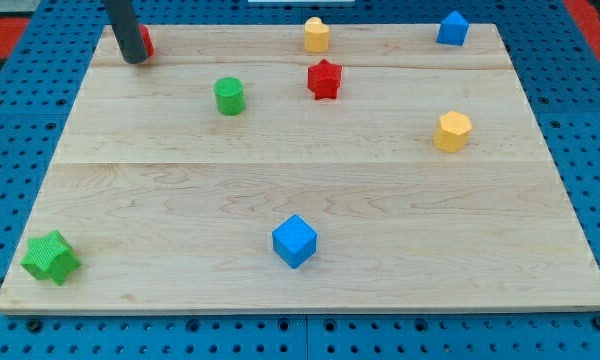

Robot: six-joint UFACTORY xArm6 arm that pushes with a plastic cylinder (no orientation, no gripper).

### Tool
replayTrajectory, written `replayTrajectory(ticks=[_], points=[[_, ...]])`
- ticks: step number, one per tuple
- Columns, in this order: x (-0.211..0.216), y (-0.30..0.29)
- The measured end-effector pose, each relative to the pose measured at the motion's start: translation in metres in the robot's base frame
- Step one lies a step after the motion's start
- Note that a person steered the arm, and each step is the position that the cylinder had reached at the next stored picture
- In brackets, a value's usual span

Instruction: Point your arm towards the yellow hexagon

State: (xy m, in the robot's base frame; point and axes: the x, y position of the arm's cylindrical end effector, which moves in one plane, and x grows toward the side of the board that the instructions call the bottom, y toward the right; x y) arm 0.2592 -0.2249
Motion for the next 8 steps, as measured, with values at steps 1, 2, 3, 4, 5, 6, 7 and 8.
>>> replayTrajectory(ticks=[1, 2, 3, 4, 5, 6, 7, 8], points=[[0.010, 0.002], [0.025, 0.004], [0.037, 0.003], [0.063, 0.001], [0.101, 0.002], [0.133, 0.044], [0.166, 0.108], [0.194, 0.182]])
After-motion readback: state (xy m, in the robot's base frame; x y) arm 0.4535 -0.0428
